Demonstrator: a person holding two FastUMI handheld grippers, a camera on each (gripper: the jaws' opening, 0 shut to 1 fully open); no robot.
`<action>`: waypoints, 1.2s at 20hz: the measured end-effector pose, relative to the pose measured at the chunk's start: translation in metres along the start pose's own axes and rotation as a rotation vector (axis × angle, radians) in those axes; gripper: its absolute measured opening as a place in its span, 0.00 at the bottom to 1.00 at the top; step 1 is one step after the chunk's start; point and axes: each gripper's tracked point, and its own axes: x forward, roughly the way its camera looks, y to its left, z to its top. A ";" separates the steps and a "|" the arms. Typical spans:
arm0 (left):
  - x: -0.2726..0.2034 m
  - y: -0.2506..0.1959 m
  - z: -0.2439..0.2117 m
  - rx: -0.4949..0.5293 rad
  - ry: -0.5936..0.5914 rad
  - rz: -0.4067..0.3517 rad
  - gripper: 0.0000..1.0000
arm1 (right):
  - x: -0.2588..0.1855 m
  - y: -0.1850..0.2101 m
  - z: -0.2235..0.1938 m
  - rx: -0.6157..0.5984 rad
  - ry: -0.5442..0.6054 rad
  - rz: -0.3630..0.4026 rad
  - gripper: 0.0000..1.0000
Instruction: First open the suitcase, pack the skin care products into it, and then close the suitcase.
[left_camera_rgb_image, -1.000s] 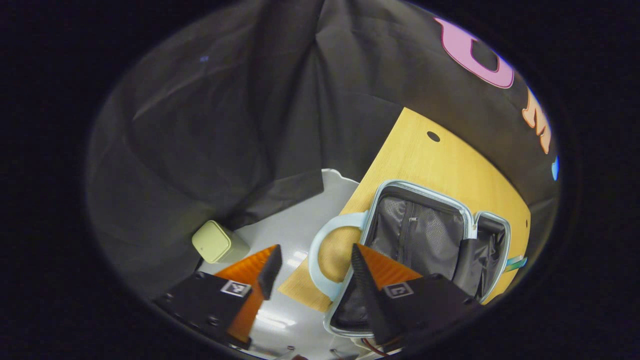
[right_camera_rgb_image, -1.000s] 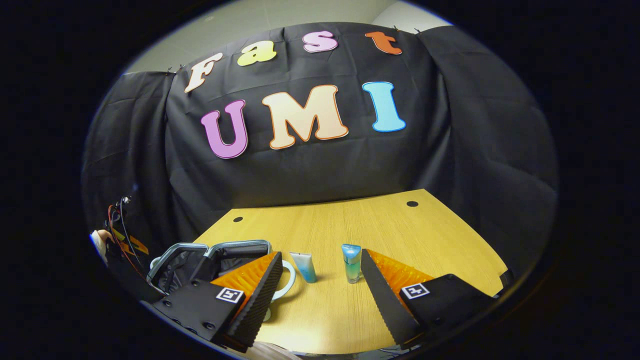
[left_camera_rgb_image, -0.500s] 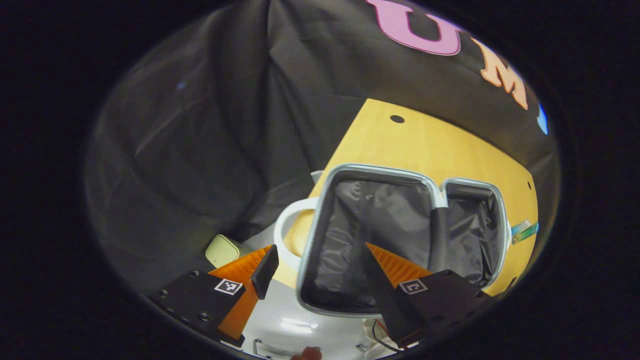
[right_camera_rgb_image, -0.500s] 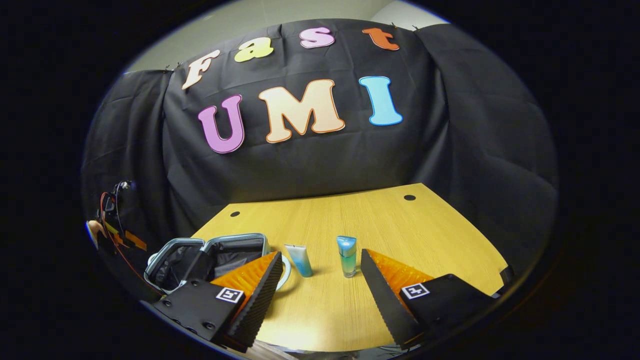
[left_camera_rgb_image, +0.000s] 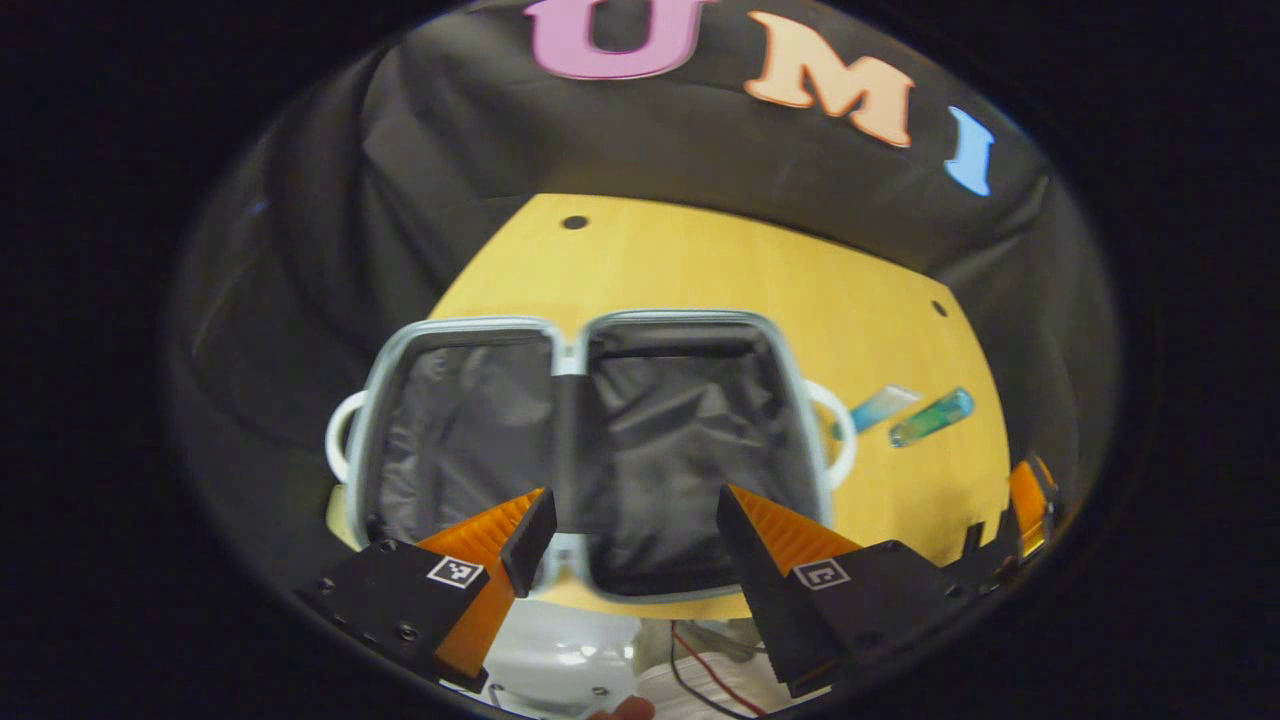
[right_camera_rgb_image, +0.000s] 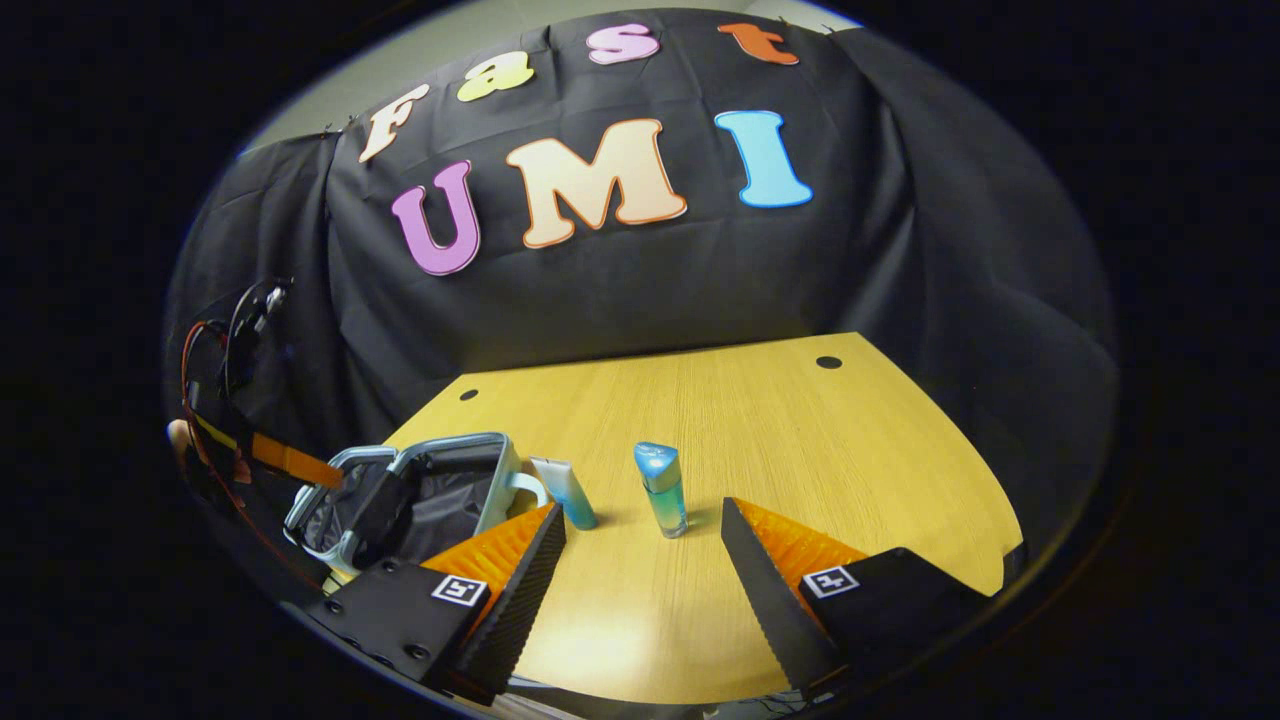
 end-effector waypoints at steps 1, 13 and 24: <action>0.009 -0.026 0.000 0.003 -0.020 -0.033 0.96 | 0.005 -0.006 -0.001 -0.010 0.014 0.016 0.98; 0.100 -0.178 0.020 -0.110 -0.428 -0.099 0.95 | 0.085 -0.033 -0.012 -0.143 0.101 0.271 0.98; 0.158 -0.204 0.019 -0.016 -0.505 -0.037 0.95 | 0.126 -0.026 -0.033 -0.195 0.139 0.361 0.99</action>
